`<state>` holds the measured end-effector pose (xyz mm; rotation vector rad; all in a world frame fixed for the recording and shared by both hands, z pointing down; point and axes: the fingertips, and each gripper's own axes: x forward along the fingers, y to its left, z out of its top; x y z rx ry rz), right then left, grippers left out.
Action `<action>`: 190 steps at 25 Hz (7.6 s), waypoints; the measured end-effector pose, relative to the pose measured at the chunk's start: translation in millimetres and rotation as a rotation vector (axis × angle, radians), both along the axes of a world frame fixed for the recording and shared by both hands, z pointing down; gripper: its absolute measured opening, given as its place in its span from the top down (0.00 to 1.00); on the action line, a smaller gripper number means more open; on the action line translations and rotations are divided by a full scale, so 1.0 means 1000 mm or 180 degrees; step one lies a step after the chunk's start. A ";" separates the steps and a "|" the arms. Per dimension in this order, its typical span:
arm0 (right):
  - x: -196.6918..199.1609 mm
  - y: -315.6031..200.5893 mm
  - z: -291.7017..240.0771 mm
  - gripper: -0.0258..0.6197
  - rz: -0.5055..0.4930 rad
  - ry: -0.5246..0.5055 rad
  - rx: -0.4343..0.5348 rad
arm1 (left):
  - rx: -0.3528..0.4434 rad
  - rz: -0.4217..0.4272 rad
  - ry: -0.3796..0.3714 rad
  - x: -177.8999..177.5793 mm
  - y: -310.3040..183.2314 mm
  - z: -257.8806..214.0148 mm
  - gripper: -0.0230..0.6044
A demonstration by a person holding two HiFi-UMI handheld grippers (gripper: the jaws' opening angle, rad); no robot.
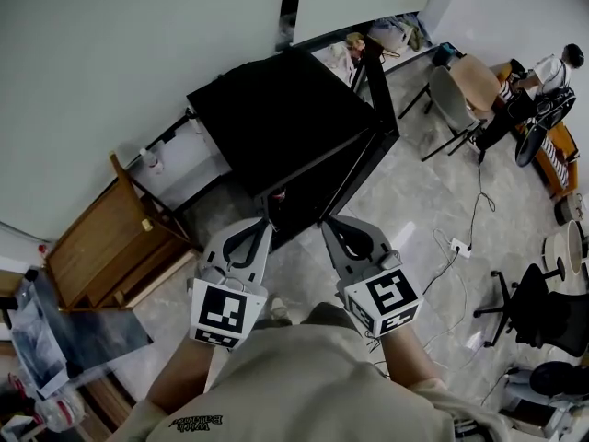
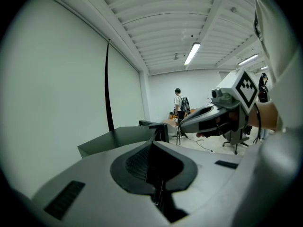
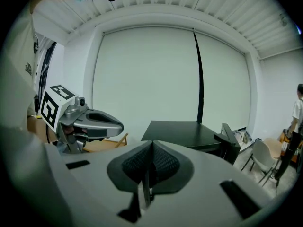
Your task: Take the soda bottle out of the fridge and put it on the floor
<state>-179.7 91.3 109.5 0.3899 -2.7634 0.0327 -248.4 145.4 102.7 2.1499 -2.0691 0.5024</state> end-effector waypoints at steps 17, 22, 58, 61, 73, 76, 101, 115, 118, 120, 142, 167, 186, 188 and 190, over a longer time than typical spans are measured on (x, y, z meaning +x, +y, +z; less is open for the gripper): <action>-0.011 -0.064 0.050 0.96 -0.0162 -0.0056 -0.0197 | -0.0113 -0.0407 -0.0010 0.013 -0.037 0.021 0.95; -0.028 -0.080 0.075 0.94 -0.0296 -0.0037 -0.0252 | -0.0188 -0.0590 0.0090 0.015 -0.046 0.036 0.95; -0.158 -0.125 0.304 0.72 -0.0773 0.0269 -0.0142 | -0.0337 -0.1217 0.0176 -0.002 -0.066 0.126 0.95; -0.165 -0.122 0.310 0.72 -0.0789 0.0138 -0.0215 | -0.0340 -0.1252 0.0185 -0.006 -0.062 0.137 0.95; -0.182 -0.121 0.330 0.74 -0.0665 0.0059 -0.0259 | -0.0461 -0.1257 0.0091 -0.012 -0.043 0.154 0.95; -0.185 -0.123 0.325 0.76 -0.0620 0.0038 -0.0195 | -0.0474 -0.1254 0.0081 -0.012 -0.038 0.153 0.95; -0.080 -0.143 0.272 0.79 -0.0150 0.0270 -0.0186 | -0.0545 -0.0631 0.0104 0.023 -0.066 0.118 0.95; 0.063 -0.193 0.201 0.79 0.0697 0.0225 -0.0069 | -0.0552 0.0262 0.0171 0.105 -0.133 0.105 0.95; 0.091 -0.197 0.200 0.79 0.0845 0.0243 -0.0089 | -0.0610 0.0474 0.0166 0.122 -0.146 0.114 0.95; 0.108 -0.197 0.203 0.79 0.0900 0.0272 -0.0101 | -0.0655 0.0593 0.0162 0.135 -0.154 0.121 0.95; 0.175 -0.191 0.385 0.79 0.1012 0.0858 -0.0626 | -0.1650 0.0934 0.0466 0.191 -0.191 0.331 0.95; 0.209 -0.153 0.777 0.79 0.1374 0.1472 -0.1316 | -0.2629 0.1036 0.0482 0.206 -0.177 0.734 0.95; 0.249 -0.095 0.998 0.79 0.1461 0.1849 -0.1682 | -0.3217 0.0873 0.1046 0.247 -0.115 0.955 0.95; 0.255 -0.093 1.012 0.79 0.1518 0.1895 -0.1759 | -0.3225 0.0863 0.1038 0.245 -0.115 0.964 0.95; 0.259 -0.088 1.023 0.78 0.1524 0.1959 -0.1892 | -0.3229 0.0871 0.1017 0.243 -0.116 0.968 0.95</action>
